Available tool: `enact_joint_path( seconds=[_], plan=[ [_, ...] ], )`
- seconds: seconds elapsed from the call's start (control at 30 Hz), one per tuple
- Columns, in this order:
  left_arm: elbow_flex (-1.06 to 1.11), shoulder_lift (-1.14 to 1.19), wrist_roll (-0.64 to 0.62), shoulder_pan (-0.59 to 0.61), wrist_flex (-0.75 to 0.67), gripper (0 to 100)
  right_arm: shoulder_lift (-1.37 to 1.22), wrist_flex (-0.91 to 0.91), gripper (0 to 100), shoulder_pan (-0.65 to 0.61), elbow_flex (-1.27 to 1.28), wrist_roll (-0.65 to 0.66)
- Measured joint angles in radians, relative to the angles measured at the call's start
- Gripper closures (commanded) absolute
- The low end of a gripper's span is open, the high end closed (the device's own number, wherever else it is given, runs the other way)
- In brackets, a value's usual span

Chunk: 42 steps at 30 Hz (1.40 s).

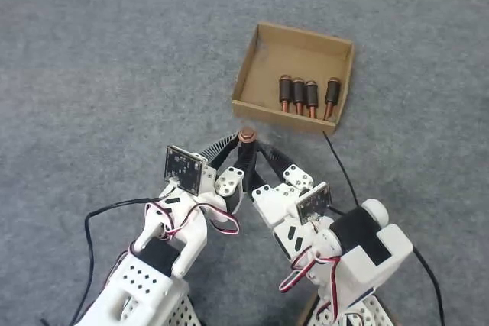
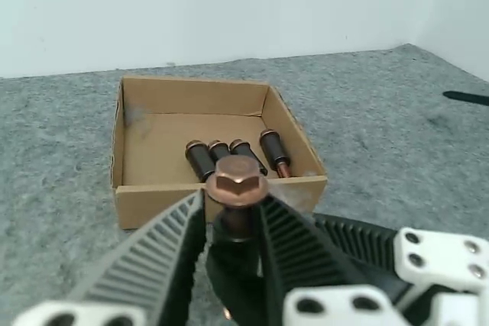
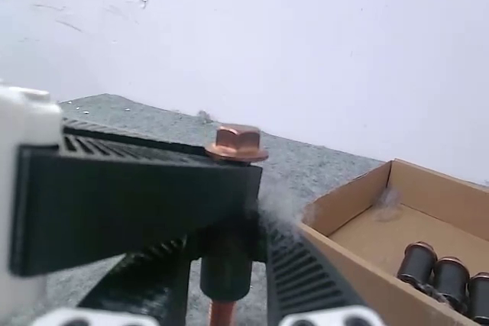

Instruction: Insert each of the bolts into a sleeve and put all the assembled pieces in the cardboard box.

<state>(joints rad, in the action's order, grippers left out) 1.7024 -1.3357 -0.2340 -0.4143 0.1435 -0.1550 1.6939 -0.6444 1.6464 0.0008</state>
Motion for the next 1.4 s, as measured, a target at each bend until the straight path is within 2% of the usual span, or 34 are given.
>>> enact_joint_path(
  seconds=[0.17, 0.37, 0.73, 0.9, 1.0, 1.13, 1.27, 1.4],
  plan=[
    [-0.002, 0.008, 0.000, -0.003, 0.017, 79, 0.000, 0.000, 99.2, 0.002, 0.000, 0.000],
    [-0.064, 0.002, -0.006, 0.000, 0.153, 79, 0.000, 0.000, 99.2, 0.005, -0.002, 0.000],
    [-0.110, 0.011, -0.037, -0.002, 0.172, 79, 0.000, 0.000, 99.2, 0.002, -0.002, 0.000],
    [-0.167, 0.011, -0.046, -0.002, 0.227, 79, 0.000, 0.000, 99.2, 0.002, -0.002, 0.000],
    [-0.192, 0.011, -0.046, -0.002, 0.270, 84, 0.000, 0.000, 99.2, 0.002, -0.002, 0.000],
    [-0.222, 0.011, -0.046, -0.002, 0.344, 100, 0.000, 0.000, 99.2, 0.002, -0.002, 0.000],
    [-0.249, 0.011, -0.046, 0.008, 0.370, 99, 0.000, 0.000, 99.2, 0.002, -0.002, 0.000],
    [-0.255, 0.011, 0.009, 0.121, 0.370, 99, 0.000, 0.000, 99.2, 0.014, 0.000, 0.000]
  ],
)
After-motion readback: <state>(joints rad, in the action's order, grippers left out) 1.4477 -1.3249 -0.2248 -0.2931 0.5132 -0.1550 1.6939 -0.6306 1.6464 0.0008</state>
